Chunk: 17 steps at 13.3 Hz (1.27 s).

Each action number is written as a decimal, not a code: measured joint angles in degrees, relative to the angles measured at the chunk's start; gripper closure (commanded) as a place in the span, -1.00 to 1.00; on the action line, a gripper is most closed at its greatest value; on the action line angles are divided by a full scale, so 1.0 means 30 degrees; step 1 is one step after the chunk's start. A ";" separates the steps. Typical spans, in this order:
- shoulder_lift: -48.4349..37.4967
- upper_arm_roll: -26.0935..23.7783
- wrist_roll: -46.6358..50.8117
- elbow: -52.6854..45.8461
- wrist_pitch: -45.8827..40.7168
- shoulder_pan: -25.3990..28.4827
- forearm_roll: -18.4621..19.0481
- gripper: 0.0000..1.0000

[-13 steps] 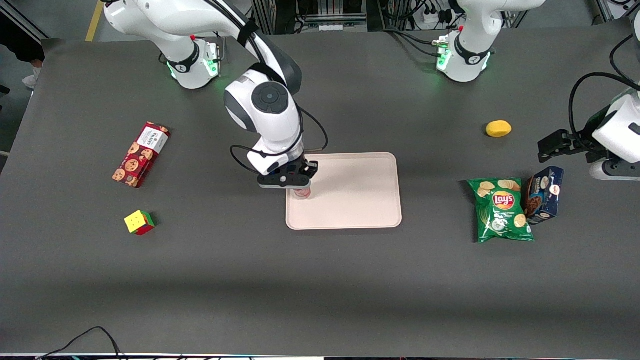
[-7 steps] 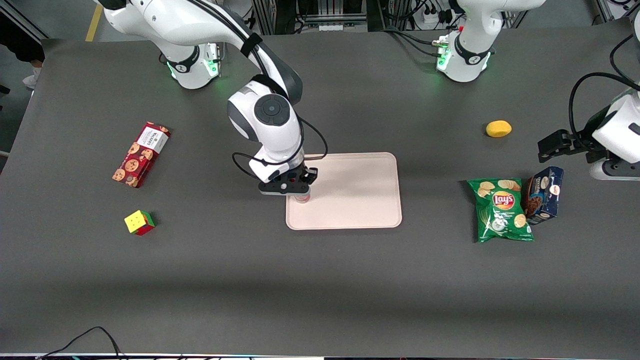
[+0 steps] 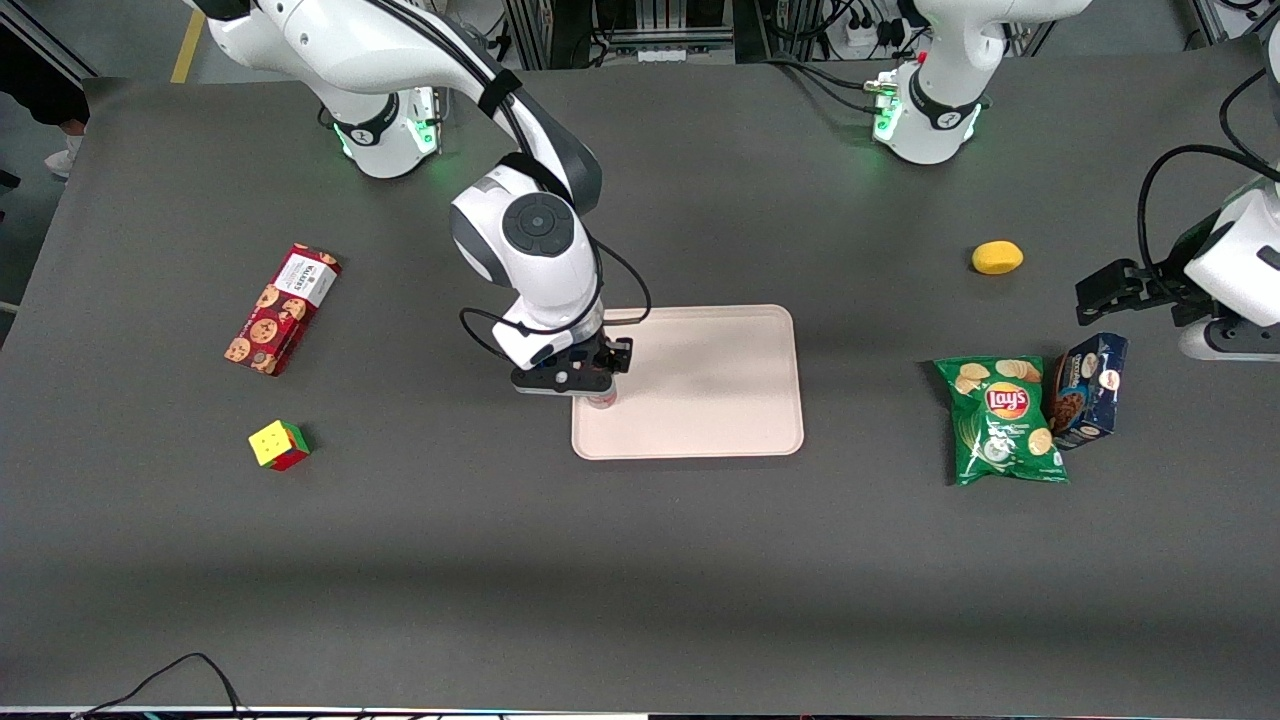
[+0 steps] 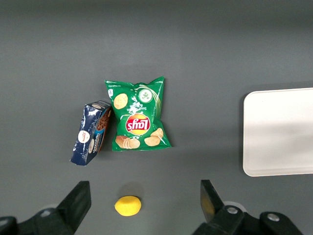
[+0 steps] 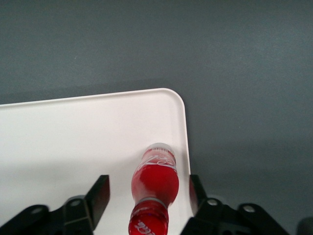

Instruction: Place coke bottle on tray

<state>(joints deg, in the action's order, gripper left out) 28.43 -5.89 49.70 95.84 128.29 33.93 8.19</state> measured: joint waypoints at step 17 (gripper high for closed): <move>-0.4890 0.1503 -0.7272 -0.3882 -0.9594 -0.1291 -0.0090 -1.00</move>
<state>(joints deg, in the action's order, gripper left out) 13.76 -1.38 27.88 84.20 99.50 30.06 7.92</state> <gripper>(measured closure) 0.000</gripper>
